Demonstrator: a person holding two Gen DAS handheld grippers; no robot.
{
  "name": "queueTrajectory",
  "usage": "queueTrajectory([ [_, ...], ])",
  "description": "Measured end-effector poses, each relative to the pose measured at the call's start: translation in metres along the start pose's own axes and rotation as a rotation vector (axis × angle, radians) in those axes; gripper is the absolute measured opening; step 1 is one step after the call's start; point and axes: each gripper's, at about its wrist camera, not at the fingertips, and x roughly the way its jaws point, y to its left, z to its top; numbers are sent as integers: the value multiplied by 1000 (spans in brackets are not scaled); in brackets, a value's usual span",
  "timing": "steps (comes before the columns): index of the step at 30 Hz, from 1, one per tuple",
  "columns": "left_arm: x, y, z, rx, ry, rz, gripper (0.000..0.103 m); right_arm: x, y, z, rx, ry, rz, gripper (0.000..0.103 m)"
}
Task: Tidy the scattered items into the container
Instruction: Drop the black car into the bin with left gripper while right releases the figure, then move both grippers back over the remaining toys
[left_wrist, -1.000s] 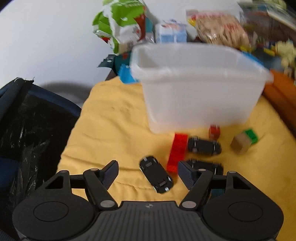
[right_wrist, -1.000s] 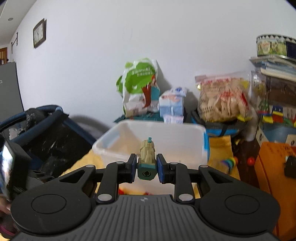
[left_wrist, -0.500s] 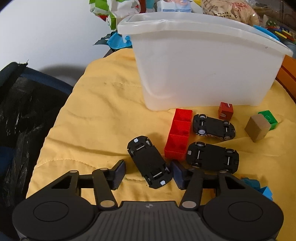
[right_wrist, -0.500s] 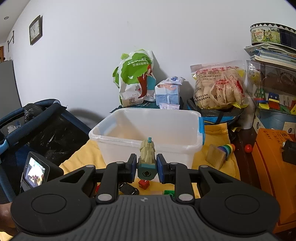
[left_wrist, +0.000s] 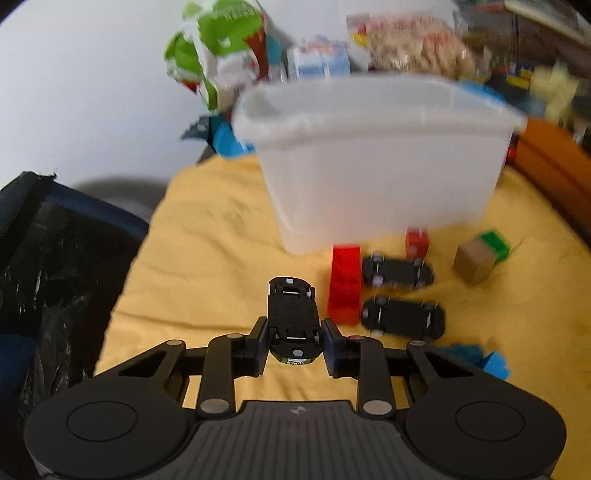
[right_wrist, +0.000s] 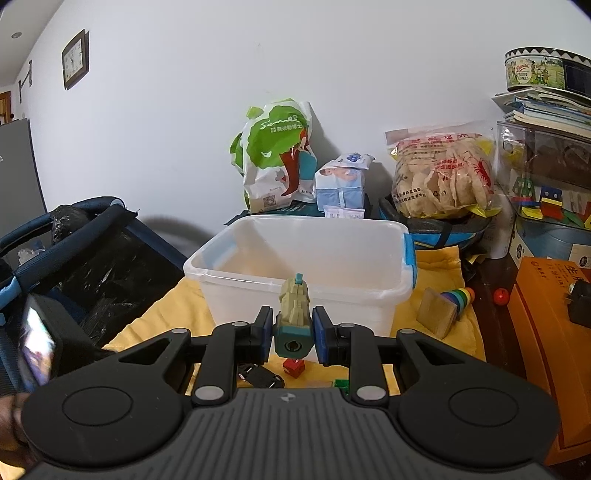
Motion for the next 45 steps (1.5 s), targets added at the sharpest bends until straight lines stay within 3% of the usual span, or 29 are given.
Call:
queueTrajectory([
  [10, -67, 22, 65, -51, -107, -52, 33, 6, -1, 13, 38, -28, 2, 26],
  [15, -81, 25, 104, -75, -136, -94, 33, 11, -7, 32, 57, -51, -2, 26],
  [21, -67, 23, 143, -82, -129, -105, 33, 24, -19, 56, 59, -61, -24, 26],
  [27, -40, 14, 166, -60, -89, -125, 33, 53, -29, 70, 38, -1, -47, 26],
  [34, 5, 6, 180, -47, 29, -129, 35, 97, -40, 73, 52, 97, -61, 26],
  [36, 19, 6, 183, -44, 79, -120, 43, 109, -45, 74, 66, 133, -65, 29],
  [38, 25, 7, 185, -34, 82, -106, 47, 116, -47, 74, 61, 148, -66, 47],
  [45, 15, 16, 180, -58, 53, -123, 47, 106, -51, 82, 44, 106, -51, 47],
])
